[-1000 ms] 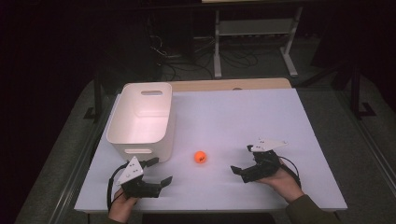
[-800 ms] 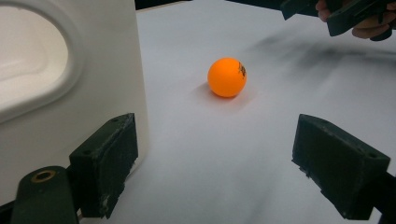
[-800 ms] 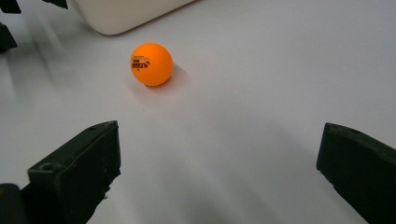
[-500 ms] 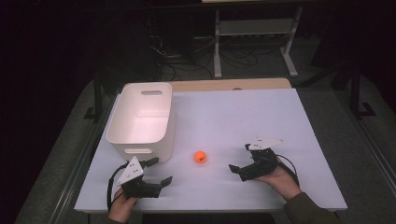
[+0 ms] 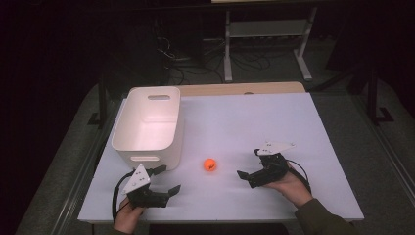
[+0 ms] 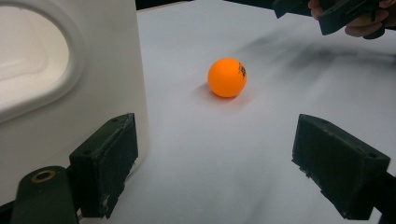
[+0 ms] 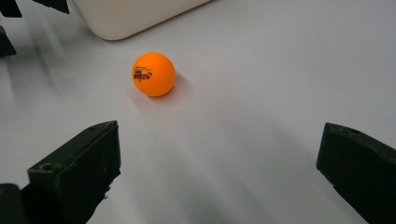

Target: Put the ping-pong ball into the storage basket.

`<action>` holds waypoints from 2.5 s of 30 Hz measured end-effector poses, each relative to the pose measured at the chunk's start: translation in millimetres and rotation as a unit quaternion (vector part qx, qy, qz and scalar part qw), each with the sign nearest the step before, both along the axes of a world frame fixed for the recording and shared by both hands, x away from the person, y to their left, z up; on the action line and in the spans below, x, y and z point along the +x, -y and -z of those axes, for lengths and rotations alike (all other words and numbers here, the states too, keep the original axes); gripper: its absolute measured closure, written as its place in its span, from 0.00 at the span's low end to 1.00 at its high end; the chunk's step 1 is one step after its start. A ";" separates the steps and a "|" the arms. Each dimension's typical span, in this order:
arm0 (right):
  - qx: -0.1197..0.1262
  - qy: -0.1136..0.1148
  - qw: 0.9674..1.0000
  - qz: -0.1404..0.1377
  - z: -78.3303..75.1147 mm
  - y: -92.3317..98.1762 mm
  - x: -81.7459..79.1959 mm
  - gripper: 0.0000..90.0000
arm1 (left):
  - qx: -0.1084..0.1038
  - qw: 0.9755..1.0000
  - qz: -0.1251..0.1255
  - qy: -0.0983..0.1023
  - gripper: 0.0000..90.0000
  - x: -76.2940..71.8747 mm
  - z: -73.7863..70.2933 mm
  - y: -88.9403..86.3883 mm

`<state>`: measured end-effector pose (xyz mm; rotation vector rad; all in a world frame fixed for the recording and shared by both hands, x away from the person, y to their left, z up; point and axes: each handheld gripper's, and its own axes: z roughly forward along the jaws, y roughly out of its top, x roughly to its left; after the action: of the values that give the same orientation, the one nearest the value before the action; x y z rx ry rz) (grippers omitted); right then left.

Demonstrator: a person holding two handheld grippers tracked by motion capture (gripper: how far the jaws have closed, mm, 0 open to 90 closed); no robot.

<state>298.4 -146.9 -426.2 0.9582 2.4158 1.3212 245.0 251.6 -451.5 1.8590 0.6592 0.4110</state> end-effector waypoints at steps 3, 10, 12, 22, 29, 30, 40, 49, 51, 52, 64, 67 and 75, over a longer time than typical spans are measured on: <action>0.000 0.000 1.000 -0.001 -0.8 -1.1 1.0 0.00 | 0.000 1.000 0.000 -0.001 0.16 0.1 0.0 0.1; 0.001 0.002 1.000 -0.004 -2.0 -3.8 3.6 0.00 | -0.001 1.000 0.000 -0.001 0.16 0.3 0.2 0.1; 0.001 0.001 1.000 -0.005 -2.2 -4.7 4.2 0.00 | -0.001 1.000 0.000 -0.001 0.16 0.3 0.1 0.1; 0.000 0.003 1.000 -0.009 -3.0 -9.8 7.1 0.00 | -0.001 1.000 0.000 -0.001 0.16 0.2 0.1 0.0; -0.001 0.004 1.000 -0.014 -3.9 -14.1 9.0 0.00 | -0.001 1.000 0.000 -0.001 0.16 0.2 0.1 0.1; -0.001 0.004 1.000 -0.015 -4.0 -14.9 9.2 0.00 | -0.001 1.000 0.000 -0.001 0.16 0.2 0.1 0.1; -0.003 0.005 1.000 -0.022 -4.9 -22.3 13.2 0.00 | -0.002 1.000 -0.001 -0.001 0.16 0.0 0.1 -0.1; -0.005 0.004 1.000 -0.028 -3.0 -27.9 15.5 0.00 | -0.001 1.000 0.000 0.000 0.16 0.1 0.0 -0.1; -0.004 0.003 1.000 -0.029 -2.8 -28.5 15.8 0.00 | -0.001 1.000 0.000 0.000 0.16 0.3 0.1 0.0; -0.003 0.003 1.000 -0.028 -2.7 -28.9 16.2 0.00 | -0.001 1.000 0.000 -0.001 0.16 0.3 0.1 0.1; 0.000 0.003 0.999 -0.033 -4.1 -34.9 19.8 0.00 | -0.002 1.000 0.000 -0.001 0.16 0.3 0.1 -0.1; 0.000 0.002 0.999 -0.034 -4.2 -36.0 20.9 0.00 | -0.003 1.000 -0.001 -0.001 0.16 0.3 0.2 -0.1; 0.000 0.003 0.999 -0.037 -4.6 -39.8 22.7 0.00 | -0.003 1.000 -0.001 -0.001 0.16 0.4 0.2 -0.1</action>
<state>321.1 -107.0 -421.6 0.8711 2.4693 1.3458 245.3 251.7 -451.7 1.8533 0.6629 0.4076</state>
